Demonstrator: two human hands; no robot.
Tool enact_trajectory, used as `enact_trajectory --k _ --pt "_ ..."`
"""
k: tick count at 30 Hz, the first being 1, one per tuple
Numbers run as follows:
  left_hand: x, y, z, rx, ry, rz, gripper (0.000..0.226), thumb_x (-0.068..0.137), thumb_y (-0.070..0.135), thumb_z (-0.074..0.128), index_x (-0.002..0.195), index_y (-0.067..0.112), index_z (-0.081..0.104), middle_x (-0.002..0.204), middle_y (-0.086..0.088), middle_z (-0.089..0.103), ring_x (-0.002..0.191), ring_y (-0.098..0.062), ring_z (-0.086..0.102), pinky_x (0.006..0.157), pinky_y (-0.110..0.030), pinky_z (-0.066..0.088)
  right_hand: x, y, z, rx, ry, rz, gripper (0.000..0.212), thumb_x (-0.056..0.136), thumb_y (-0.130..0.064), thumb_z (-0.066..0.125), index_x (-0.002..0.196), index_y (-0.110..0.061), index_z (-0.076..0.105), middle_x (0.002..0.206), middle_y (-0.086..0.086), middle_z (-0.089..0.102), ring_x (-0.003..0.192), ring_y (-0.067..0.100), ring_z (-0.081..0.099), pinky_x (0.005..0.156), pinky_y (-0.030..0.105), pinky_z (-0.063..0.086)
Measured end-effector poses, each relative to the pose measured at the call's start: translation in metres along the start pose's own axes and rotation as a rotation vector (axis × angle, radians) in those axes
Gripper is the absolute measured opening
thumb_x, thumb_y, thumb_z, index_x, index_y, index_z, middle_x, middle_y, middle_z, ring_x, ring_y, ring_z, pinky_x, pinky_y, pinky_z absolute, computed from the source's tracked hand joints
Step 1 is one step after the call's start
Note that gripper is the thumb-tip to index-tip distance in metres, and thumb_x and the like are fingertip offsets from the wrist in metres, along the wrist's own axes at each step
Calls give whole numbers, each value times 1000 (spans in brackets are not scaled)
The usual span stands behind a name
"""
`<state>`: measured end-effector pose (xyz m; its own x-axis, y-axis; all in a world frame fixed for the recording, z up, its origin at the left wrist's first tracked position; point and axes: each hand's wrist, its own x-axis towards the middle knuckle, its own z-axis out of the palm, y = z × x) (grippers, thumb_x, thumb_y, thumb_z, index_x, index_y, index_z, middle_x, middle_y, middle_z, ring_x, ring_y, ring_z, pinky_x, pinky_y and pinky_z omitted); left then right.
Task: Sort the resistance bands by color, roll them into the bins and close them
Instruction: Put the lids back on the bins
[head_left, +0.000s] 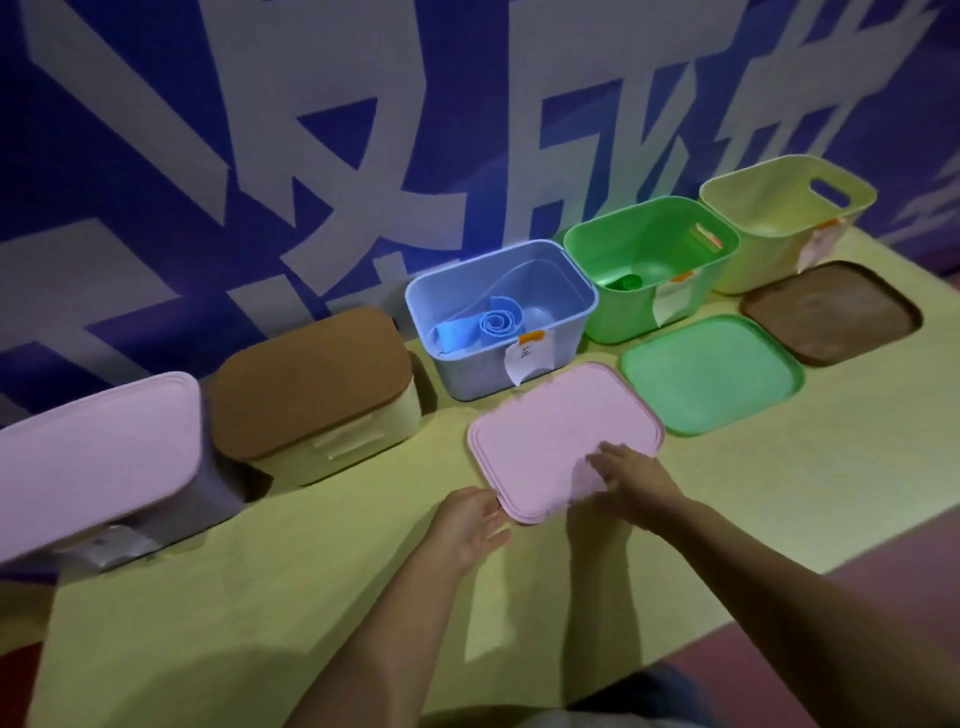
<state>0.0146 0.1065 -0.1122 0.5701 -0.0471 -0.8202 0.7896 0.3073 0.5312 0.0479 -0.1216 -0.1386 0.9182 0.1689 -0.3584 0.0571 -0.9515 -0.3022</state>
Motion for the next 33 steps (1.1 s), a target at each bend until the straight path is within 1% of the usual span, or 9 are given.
enact_trajectory --k 4,9,12,15,17,21,26,29,33 --pt "6 -2 3 -26 123 101 23 91 0 58 107 12 47 78 -10 57 58 -16 52 46 -21 44 -1 -1 11 -70 14 -44 65 83 -53 59 141 -31 37 154 -5 28 138 17 31 108 46 25" --pt "7 -5 24 37 276 372 50 88 4 63 127 20 36 123 -11 55 94 -28 62 84 -47 54 2 22 -2 -53 142 -250 69 80 -29 69 142 -24 40 143 -2 47 126 24 47 104 49 28" --pt "-11 7 44 -79 305 470 57 89 -1 58 129 36 39 112 -7 64 97 -31 64 81 -51 54 4 43 -9 97 264 -426 65 64 -21 81 124 -19 58 115 6 68 98 30 66 86 61 43" --pt "-32 24 56 -152 309 574 60 89 -4 56 127 40 44 88 3 70 82 -26 64 68 -41 55 9 47 -36 242 304 -500 46 72 -28 67 117 -21 64 109 -1 71 93 23 67 88 48 48" --pt "-46 32 63 -167 318 617 38 91 0 54 118 27 57 98 -5 67 77 -22 62 54 -28 54 10 45 -58 359 317 -534 37 77 -25 66 113 -19 68 108 -3 71 93 12 63 88 37 48" --pt "-60 46 79 -194 366 694 22 98 27 49 93 12 64 72 -5 54 55 -12 51 49 -23 47 12 32 -108 643 343 -495 27 83 -12 70 109 -16 69 97 -9 69 88 4 61 84 20 44" --pt "-66 51 76 371 530 836 31 72 49 75 96 33 63 67 7 51 62 -10 48 56 -22 37 22 19 -160 847 343 -421 24 83 -10 70 106 -16 66 92 -11 65 84 -3 60 73 0 41" --pt "-64 56 66 483 571 825 29 77 31 76 103 25 65 93 2 55 84 -15 53 72 -25 41 29 14 -184 849 346 -409 28 83 -14 70 109 -19 65 91 -7 64 83 -7 57 75 7 45" --pt "-68 66 63 106 379 784 16 92 3 57 95 16 66 92 1 72 89 -21 64 78 -32 52 38 -1 -208 899 331 -367 34 83 -15 70 116 -18 61 99 0 65 86 2 58 85 24 50"
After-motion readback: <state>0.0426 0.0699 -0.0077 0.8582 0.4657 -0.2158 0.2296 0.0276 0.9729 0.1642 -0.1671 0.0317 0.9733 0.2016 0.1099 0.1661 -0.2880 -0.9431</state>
